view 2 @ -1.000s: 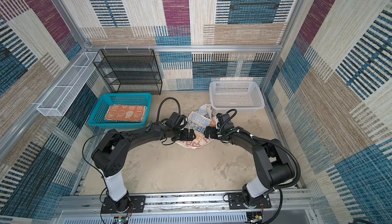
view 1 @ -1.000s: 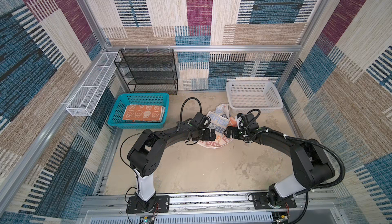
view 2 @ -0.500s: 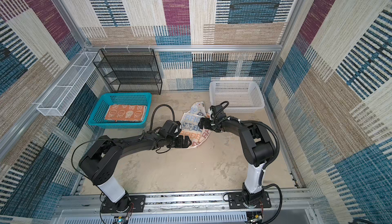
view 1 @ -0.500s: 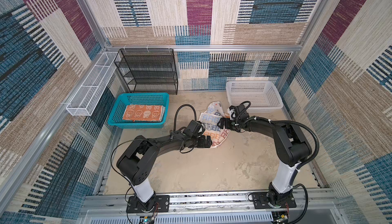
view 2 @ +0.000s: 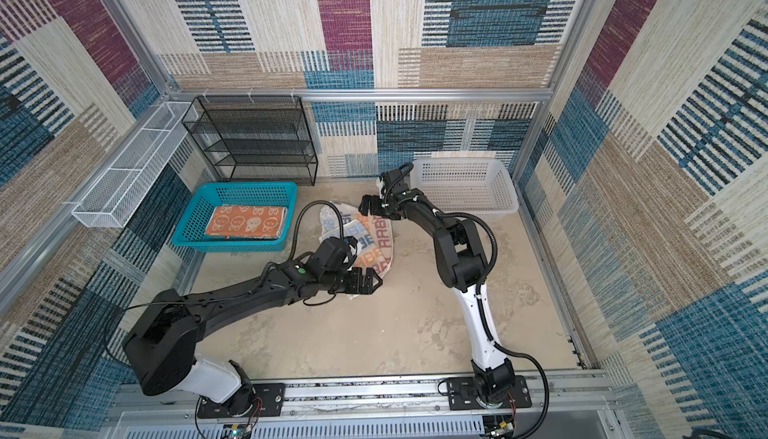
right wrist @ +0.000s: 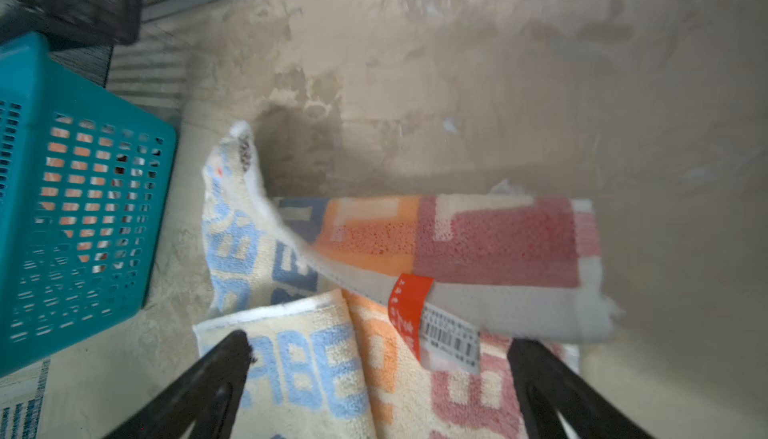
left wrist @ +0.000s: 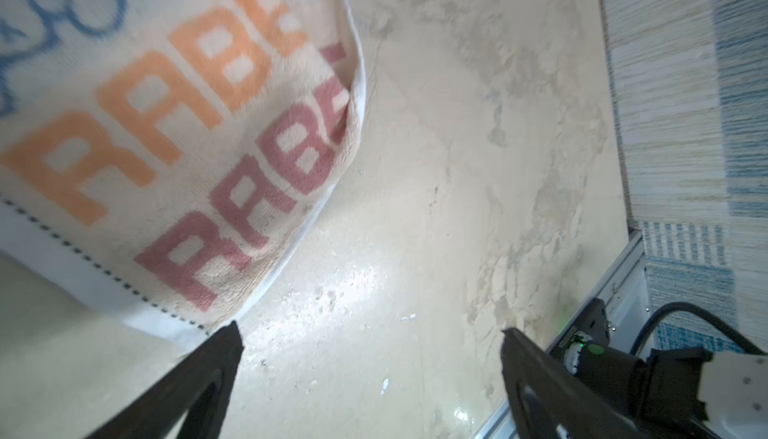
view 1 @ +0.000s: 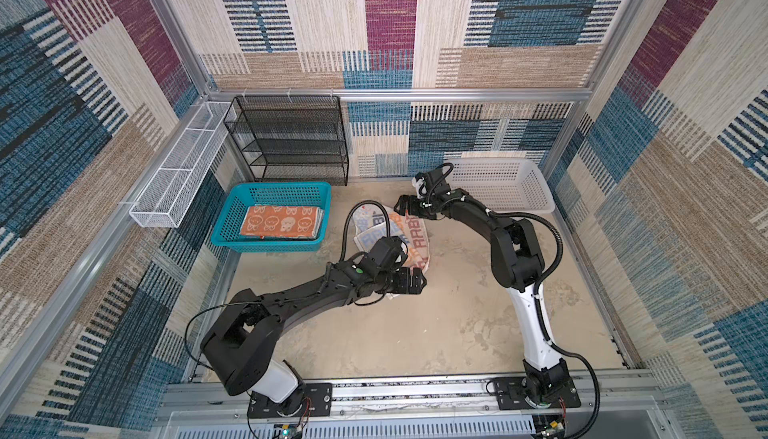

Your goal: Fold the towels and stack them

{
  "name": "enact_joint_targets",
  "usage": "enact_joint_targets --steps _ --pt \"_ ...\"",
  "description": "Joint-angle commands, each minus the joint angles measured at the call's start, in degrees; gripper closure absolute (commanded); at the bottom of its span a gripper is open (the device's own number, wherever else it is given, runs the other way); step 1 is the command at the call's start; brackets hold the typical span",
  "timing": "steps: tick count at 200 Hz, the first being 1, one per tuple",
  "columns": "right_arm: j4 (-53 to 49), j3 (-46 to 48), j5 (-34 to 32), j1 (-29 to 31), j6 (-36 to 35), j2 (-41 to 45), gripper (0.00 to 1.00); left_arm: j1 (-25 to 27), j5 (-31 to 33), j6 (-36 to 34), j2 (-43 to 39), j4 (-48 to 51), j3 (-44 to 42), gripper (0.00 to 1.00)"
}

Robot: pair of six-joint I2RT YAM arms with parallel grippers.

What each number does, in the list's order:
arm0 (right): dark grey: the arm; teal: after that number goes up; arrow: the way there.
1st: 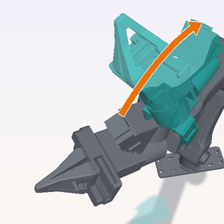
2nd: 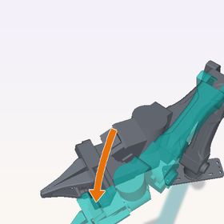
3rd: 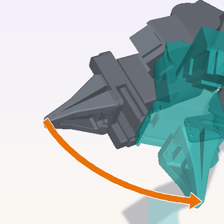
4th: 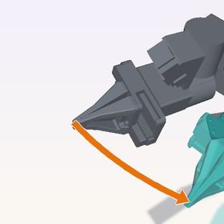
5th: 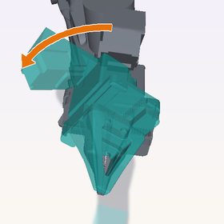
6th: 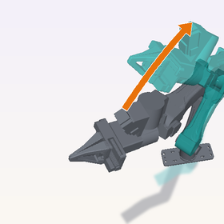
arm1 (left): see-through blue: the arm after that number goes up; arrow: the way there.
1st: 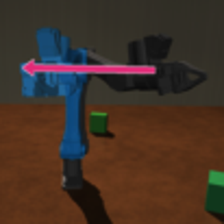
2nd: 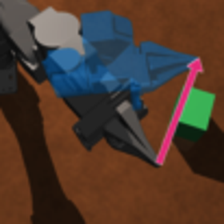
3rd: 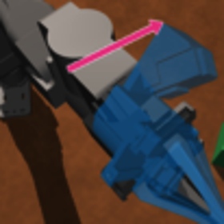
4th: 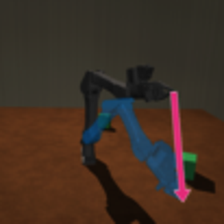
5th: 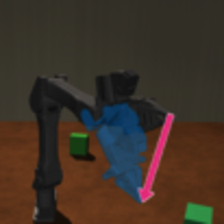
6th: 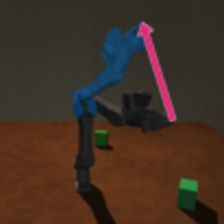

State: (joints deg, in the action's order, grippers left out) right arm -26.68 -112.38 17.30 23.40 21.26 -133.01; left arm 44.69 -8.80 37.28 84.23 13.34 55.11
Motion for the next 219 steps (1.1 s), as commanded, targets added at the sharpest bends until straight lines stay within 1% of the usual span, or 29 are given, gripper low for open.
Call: enact_joint_targets --steps 1,21,32,45,69,90,100,124,141,163,177,195,207,219 --pt "-1.86 4.18 -2.2 -0.1 -1.36 6.8 0.01 -1.3 7.68 -4.49 -4.16 7.14 0.46 0.0" --pt "3.51 17.52 -1.06 0.19 0.02 16.35 0.01 -3.97 8.44 -6.53 -5.53 9.3 0.29 0.0" --pt "7.39 26.37 0.22 1.19 1.38 21.48 0.01 -5.11 8.64 -6.94 -5.65 9.57 -0.11 0.0" --pt "10.5 33.78 1.53 3.02 3.08 25.95 0.01 -6.54 7.99 -6.98 -5.73 8.97 -0.82 0.0" --pt "14.08 42.27 3.4 6.64 5.16 30.05 0.01 -8.11 7.4 -7.4 -5.58 8.45 -1.31 0.0" --pt "17.56 47.8 5.14 7.63 6.86 31.49 0.01 -9.03 6.87 -7.42 -6.11 8.52 -1.79 0.0" --pt "18.4 49.06 5.72 7.64 6.73 31.01 0.01 -9.35 6.74 -7.3 -6.63 8.46 -2.22 0.0" --pt "17.71 49.54 4.63 7.02 4.5 27.63 0.01 -9.87 6.43 -6.99 -7.89 8.57 -3.04 0.0" --pt "17.46 49.86 4.33 4.72 3.22 25.17 0.01 -9.88 6.59 -7.21 -8.44 9.2 -3.15 0.0" --pt "16.75 50.5 2.55 0.82 0.9 24.24 0.01 -9.97 6.51 -7.3 -8.72 9.77 -3.4 0.0" --pt "14.81 49.88 0.57 -1.84 -1.39 23.48 0.01 -9.97 6.34 -7.41 -8.49 9.85 -3.54 0.0" --pt "11.4 47.74 -3.82 -4.34 -5.35 22.41 0.01 -10.05 5.95 -7.4 -7.52 9.46 -3.45 0.0" --pt "9.35 46.15 -5.31 -5.35 -7.37 22.39 0.01 -10.06 5.53 -7.44 -6.23 9.22 -2.9 0.0" --pt "8.8 45.42 -6.05 -5.56 -7.74 23.94 0.01 -10.06 5.21 -7.46 -4.87 8.8 -2.21 0.0"
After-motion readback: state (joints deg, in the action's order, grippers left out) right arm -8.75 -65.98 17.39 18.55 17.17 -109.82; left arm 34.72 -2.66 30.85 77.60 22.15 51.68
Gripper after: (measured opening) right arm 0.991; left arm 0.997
